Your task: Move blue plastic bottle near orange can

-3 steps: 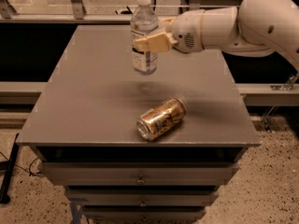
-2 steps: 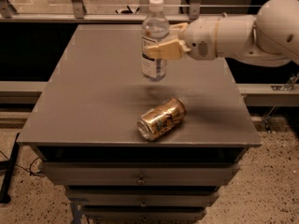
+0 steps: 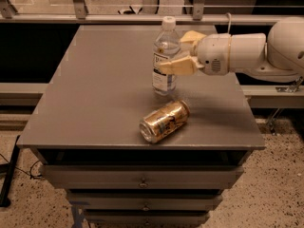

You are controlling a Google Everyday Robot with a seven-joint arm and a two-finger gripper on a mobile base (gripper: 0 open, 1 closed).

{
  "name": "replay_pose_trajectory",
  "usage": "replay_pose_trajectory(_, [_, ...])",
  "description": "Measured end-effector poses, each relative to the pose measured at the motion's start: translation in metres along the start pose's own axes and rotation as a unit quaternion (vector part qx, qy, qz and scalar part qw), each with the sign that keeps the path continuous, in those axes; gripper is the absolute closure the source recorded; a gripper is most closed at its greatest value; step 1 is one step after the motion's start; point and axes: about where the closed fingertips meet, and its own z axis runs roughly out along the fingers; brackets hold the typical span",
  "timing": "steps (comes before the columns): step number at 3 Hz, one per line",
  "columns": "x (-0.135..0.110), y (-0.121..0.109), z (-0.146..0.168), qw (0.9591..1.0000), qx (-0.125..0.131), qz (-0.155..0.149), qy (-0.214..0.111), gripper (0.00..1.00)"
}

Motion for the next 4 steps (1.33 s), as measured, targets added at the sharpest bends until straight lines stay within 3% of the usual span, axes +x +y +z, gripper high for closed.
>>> replay_pose_trajectory(1, [0.011, 0.001, -0.008, 1.0000, -0.003, -0.002, 0.005, 1.00])
replay_pose_trajectory(2, [0.021, 0.006, -0.011, 0.9998, -0.015, 0.002, 0.010, 0.84])
replay_pose_trajectory(4, [0.032, 0.013, -0.017, 0.9994, -0.028, 0.008, 0.018, 0.36])
